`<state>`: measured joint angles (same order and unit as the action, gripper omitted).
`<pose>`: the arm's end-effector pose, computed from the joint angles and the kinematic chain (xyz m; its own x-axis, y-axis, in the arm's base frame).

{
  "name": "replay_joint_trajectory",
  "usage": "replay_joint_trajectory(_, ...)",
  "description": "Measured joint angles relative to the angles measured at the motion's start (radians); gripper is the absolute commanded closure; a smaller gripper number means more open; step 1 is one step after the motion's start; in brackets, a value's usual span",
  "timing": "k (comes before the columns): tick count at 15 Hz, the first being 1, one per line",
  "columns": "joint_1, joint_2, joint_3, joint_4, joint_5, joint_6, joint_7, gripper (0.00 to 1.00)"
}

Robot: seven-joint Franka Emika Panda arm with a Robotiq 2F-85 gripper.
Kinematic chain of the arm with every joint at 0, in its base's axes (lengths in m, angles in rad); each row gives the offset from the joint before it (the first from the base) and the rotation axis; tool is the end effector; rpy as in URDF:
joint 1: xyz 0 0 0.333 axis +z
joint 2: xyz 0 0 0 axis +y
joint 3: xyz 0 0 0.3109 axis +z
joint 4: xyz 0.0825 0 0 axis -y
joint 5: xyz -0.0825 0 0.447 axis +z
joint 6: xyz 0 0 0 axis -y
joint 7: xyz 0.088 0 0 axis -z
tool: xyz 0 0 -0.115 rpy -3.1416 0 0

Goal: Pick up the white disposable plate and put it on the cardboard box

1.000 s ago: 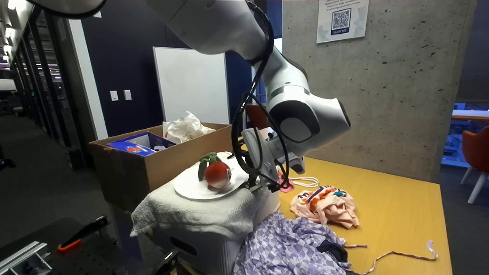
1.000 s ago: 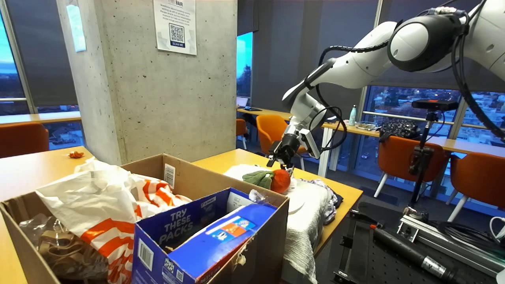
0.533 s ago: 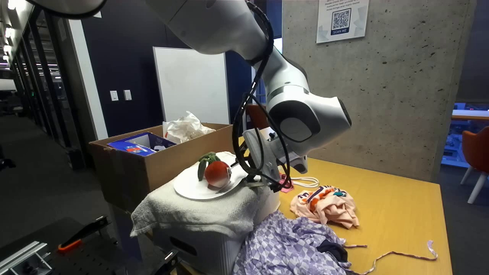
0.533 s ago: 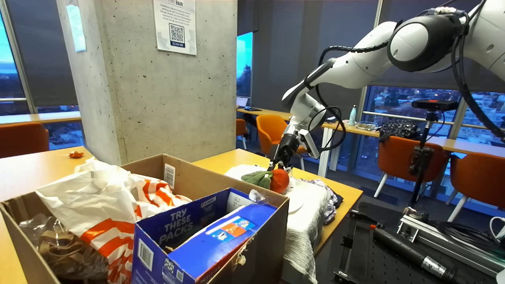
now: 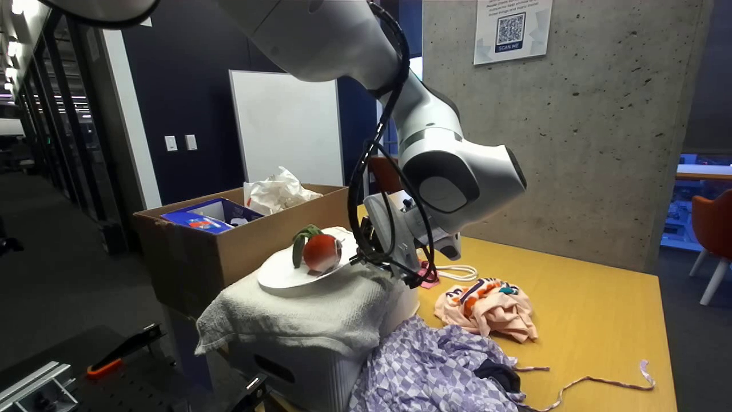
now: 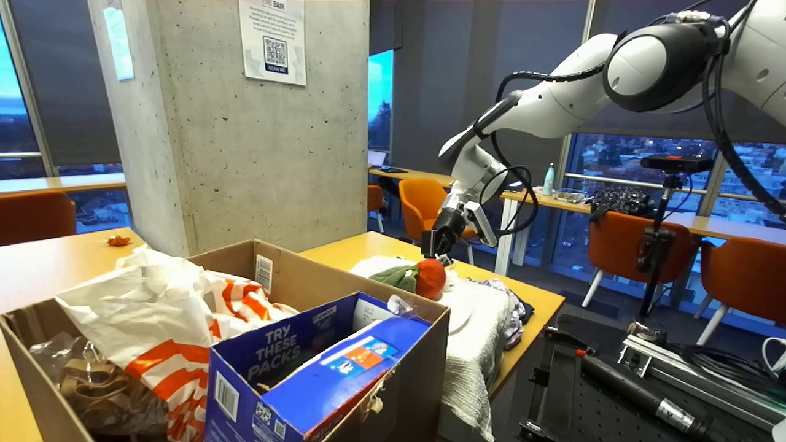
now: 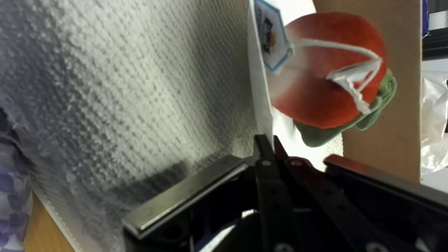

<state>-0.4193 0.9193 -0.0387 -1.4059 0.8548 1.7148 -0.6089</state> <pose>0.6706 -0.2418 0.0886 0.9697 -0.1490 -0.1936 -0.2443 -0.5755 -0.7805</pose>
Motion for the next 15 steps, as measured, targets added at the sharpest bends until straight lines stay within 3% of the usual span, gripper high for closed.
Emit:
replay_joint_trajectory(9, -0.003, 0.006, 0.000, 0.001, 0.008, 0.000, -0.004, 1.00)
replay_joint_trajectory(15, -0.026, 0.008, 0.001, 0.021, 0.078, -0.004, -0.007, 1.00)
